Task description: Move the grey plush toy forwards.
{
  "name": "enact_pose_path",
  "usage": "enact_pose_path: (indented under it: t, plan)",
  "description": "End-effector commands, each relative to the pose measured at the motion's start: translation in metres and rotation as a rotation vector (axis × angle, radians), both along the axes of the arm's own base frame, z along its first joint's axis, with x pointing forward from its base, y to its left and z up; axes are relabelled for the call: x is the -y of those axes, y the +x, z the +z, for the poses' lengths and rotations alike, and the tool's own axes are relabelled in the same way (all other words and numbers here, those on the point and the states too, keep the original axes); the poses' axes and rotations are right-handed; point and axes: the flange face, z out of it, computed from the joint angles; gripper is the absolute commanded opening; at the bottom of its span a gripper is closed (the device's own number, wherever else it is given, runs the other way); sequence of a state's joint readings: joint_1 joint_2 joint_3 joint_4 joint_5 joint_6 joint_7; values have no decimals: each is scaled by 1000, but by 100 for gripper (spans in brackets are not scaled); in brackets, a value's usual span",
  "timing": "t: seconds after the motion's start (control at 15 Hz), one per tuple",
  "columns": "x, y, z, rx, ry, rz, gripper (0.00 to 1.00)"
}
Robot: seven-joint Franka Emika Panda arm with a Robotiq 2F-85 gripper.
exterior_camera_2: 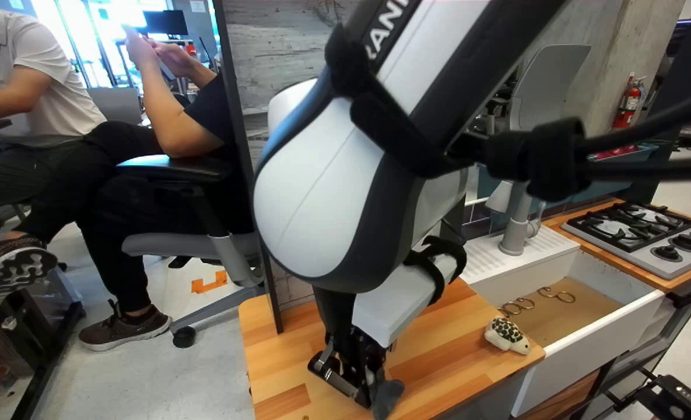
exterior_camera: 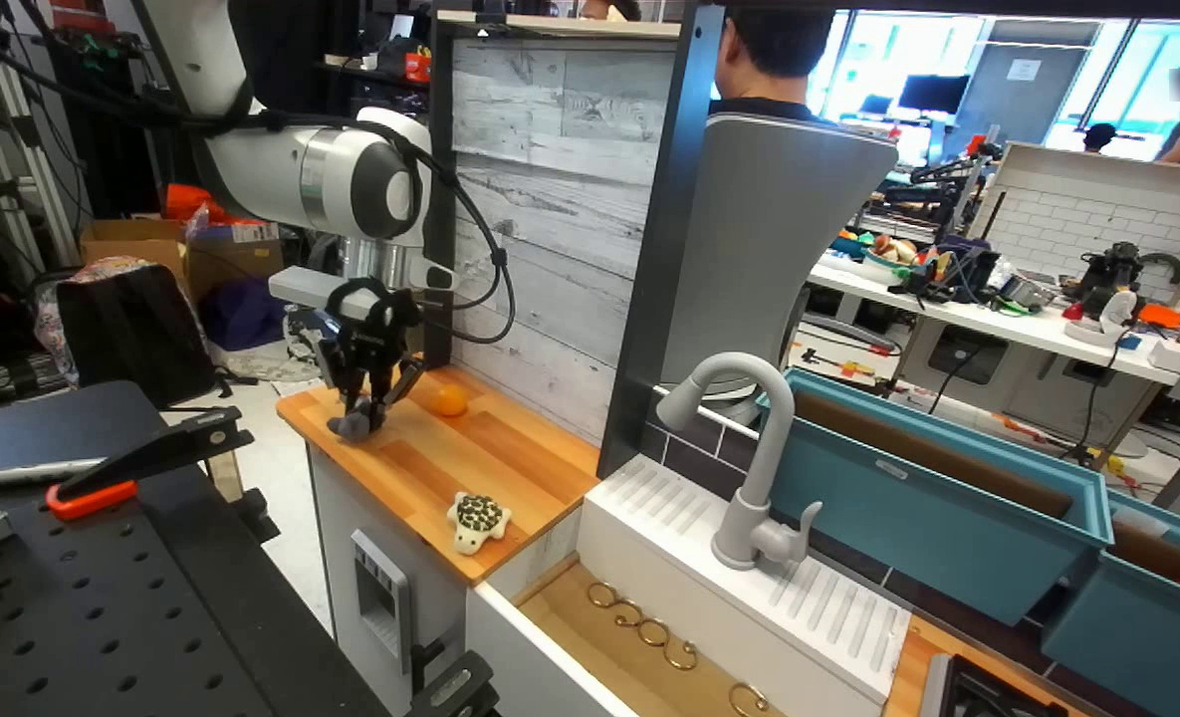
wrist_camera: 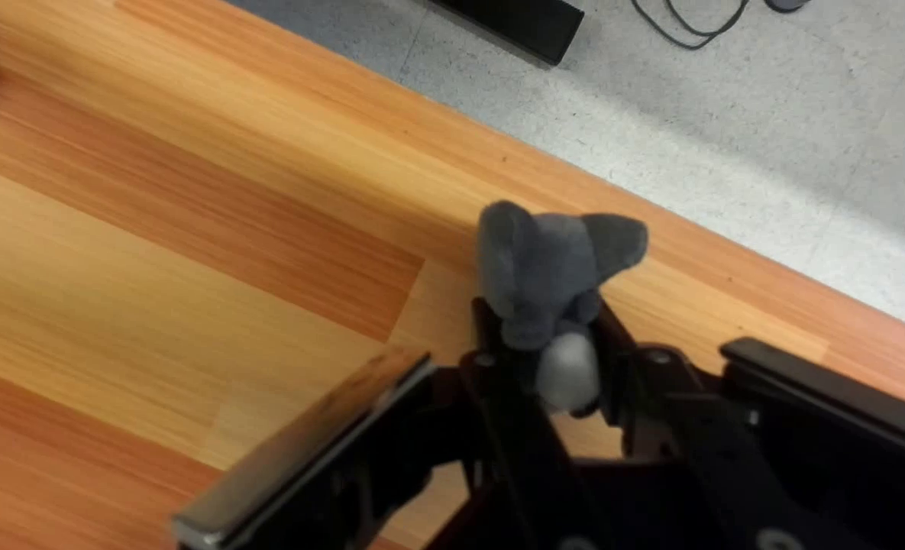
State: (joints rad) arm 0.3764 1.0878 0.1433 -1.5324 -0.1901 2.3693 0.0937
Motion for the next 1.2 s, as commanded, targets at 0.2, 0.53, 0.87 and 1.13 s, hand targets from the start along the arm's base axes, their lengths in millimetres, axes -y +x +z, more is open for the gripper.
enact_pose_path:
  t: [0.2, 0.53, 0.87, 1.13]
  plan:
    - [-6, -1, 0, -7, -20, 56, 83]
    - [14, -10, 29, -85, -111, 22, 100]
    - [36, -6, 90, -38, -86, -25, 100]
    - [55, 1, 142, 98, -10, -79, 100]
